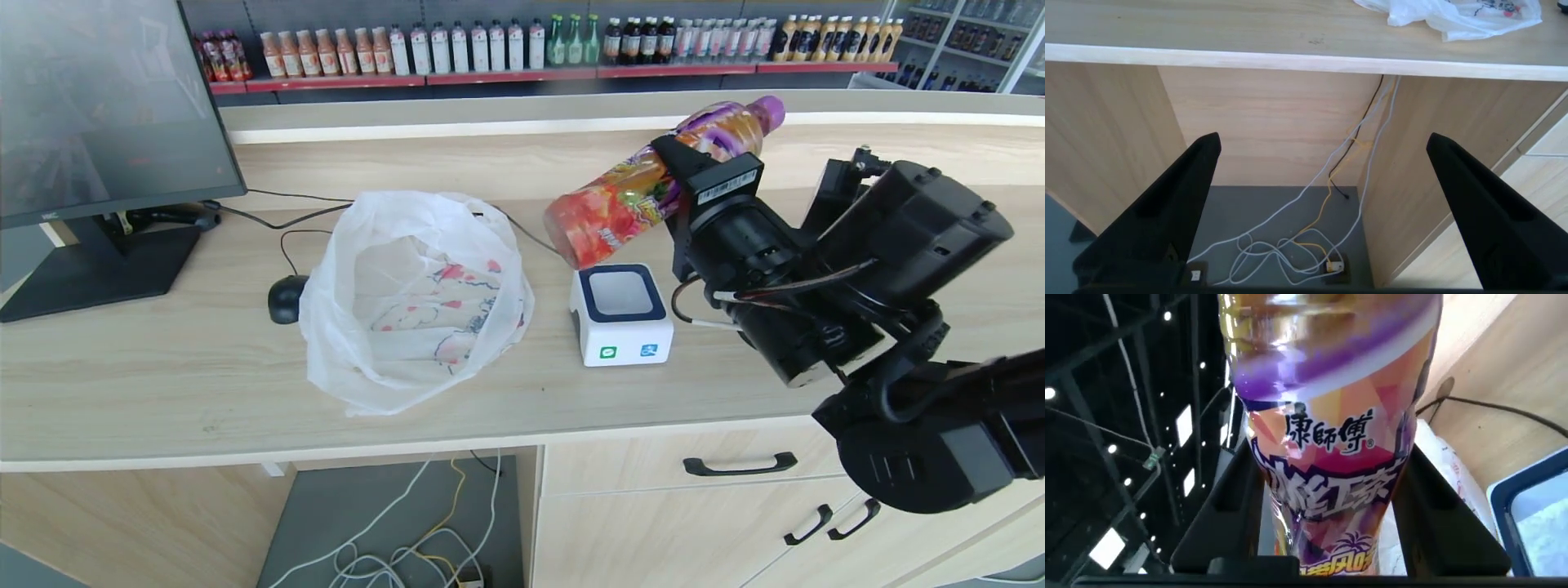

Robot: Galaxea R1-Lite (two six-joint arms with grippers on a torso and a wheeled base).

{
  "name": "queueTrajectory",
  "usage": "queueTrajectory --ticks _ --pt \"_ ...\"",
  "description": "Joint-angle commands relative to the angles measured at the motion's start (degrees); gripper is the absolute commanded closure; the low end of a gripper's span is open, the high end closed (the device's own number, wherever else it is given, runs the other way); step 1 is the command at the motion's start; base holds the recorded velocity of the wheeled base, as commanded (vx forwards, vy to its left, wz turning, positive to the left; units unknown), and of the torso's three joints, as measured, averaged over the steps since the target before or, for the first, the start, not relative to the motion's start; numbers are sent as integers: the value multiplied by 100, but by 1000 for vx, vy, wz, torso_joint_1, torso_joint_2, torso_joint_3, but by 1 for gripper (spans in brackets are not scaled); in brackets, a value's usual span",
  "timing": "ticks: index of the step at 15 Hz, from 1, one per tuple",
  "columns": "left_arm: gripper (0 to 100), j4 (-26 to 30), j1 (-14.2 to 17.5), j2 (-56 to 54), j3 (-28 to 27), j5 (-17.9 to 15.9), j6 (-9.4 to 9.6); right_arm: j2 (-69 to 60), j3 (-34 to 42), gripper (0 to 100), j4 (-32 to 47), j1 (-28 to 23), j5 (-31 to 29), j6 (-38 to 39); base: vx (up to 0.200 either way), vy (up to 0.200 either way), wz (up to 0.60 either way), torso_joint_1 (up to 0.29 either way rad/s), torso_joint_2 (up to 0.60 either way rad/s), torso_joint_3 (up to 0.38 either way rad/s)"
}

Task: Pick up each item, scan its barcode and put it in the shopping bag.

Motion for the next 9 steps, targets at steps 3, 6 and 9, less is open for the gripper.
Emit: queueTrajectory --ticks 3,6,9 --pt "0 0 2 -2 0 0 -1 476 -9 100 -1 -504 3 564 0 0 0 0 0 0" --pt "0 0 2 -2 0 0 -1 520 114 100 113 -724 56 977 0 0 0 0 0 0" --pt "0 -9 2 -2 0 0 -1 538 194 100 131 -777 65 1127 0 0 0 0 0 0"
